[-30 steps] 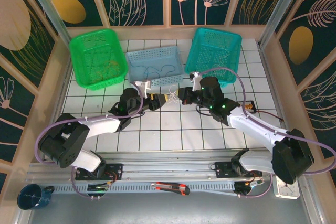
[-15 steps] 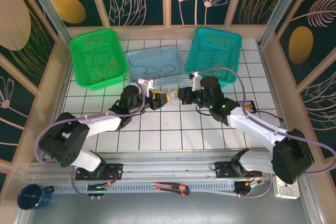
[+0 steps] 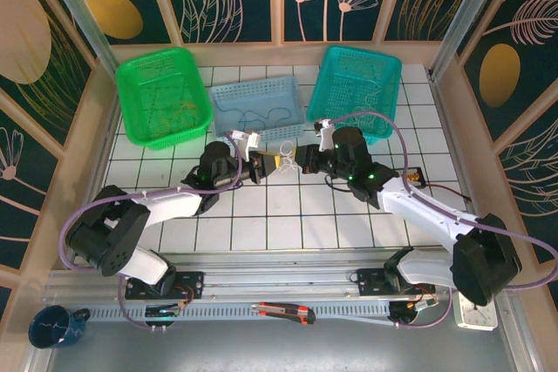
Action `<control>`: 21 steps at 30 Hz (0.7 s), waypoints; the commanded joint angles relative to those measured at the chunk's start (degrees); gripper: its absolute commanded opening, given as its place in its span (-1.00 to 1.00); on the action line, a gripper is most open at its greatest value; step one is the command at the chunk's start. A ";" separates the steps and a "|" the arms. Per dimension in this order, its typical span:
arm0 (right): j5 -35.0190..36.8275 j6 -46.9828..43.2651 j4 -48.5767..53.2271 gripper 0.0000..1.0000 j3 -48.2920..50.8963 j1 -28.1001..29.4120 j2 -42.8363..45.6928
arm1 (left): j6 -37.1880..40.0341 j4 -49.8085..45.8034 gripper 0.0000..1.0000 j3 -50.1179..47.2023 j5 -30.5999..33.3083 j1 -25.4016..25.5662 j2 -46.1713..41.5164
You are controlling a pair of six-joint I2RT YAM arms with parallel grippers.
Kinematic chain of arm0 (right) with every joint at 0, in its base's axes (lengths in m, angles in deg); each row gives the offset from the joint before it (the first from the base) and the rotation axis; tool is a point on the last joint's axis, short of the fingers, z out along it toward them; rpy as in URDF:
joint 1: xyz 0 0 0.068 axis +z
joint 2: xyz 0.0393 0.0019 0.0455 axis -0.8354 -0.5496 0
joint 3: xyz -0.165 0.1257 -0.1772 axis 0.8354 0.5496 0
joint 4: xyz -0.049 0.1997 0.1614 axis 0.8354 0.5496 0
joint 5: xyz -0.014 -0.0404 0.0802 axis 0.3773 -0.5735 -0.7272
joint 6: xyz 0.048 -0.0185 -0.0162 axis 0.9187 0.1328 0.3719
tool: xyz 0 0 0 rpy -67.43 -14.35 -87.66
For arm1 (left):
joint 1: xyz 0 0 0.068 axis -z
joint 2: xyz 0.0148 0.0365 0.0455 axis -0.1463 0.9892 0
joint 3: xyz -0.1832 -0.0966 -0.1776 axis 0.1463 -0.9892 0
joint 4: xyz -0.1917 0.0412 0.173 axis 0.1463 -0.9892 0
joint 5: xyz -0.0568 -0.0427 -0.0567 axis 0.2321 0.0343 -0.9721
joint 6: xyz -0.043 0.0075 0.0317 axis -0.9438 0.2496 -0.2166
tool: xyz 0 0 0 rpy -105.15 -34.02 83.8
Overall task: Untangle the cables
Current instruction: Untie the cable.
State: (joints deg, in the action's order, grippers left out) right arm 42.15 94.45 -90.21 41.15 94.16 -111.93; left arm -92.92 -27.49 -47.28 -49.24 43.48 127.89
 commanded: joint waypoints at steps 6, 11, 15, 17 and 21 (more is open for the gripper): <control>2.88 0.11 -1.49 -1.00 0.77 -0.96 0.58 | -2.60 3.72 -1.00 -1.81 2.38 0.27 -1.37; 4.23 1.86 -4.67 -1.00 5.65 -3.98 -0.99 | -3.42 1.05 -1.00 -2.39 5.56 0.26 -4.44; 5.14 3.37 -8.12 -1.00 10.27 -5.78 -2.60 | -2.41 -4.00 -1.00 -2.25 10.01 0.25 -8.85; 5.62 3.97 -9.46 -1.00 12.03 -5.83 -3.79 | -1.51 -6.60 -1.00 -1.70 12.33 0.05 -11.34; 5.43 5.17 -12.52 -1.00 14.83 -5.80 -6.59 | -0.21 -11.63 -1.00 0.67 15.93 -0.89 -16.16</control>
State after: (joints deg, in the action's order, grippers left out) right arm 46.47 97.93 -97.64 54.49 88.52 -117.11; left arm -94.87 -34.59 -49.05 -37.65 43.22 114.67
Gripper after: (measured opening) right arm 0.048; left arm 0.049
